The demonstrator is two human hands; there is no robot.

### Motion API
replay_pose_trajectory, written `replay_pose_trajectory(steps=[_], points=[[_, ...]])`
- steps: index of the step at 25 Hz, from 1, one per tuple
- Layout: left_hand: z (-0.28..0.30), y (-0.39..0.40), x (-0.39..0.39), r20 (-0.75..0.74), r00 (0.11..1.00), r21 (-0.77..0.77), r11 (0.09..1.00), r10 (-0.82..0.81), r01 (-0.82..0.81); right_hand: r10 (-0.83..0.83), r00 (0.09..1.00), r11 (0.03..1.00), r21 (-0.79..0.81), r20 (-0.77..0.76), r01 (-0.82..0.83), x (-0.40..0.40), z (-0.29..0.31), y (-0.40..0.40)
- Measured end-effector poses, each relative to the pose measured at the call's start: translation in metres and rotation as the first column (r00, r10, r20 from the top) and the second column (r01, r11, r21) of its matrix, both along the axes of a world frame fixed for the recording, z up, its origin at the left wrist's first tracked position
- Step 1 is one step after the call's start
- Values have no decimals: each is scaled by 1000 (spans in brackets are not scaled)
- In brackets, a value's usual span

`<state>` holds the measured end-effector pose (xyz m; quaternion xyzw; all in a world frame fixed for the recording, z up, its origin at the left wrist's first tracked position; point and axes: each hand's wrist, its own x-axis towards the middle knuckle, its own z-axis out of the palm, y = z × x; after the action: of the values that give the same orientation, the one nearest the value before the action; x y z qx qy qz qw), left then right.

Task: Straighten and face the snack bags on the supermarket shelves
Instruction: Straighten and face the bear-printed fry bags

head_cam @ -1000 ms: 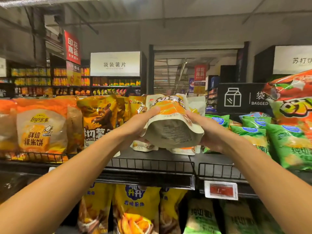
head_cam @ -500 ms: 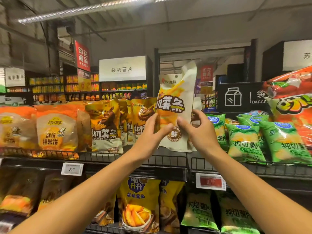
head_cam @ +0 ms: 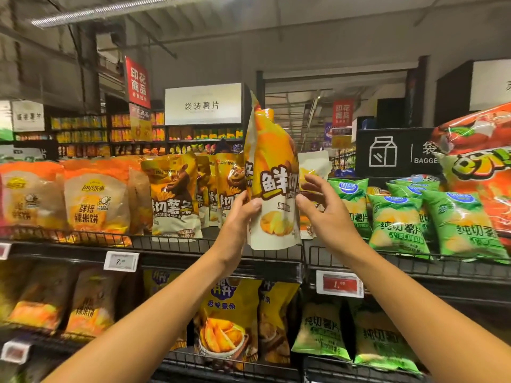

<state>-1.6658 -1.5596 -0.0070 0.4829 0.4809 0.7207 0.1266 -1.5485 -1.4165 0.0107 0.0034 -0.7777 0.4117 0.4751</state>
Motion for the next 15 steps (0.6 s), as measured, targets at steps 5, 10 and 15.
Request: replay_pose_trajectory(steps=[5,10,15], points=[[0,0,-9,88,968,37,972,-236,234,251,956,919,-346,150,-187,-8,0,10],[-1,-4,-36,151,955,38,967,-256,253,331,935,883,-391,128,-259,-25,1,3],[3,-17,-71,10,998,-81,995,55,-54,-7,993,966,-255,115,36,-43,-3,-14]])
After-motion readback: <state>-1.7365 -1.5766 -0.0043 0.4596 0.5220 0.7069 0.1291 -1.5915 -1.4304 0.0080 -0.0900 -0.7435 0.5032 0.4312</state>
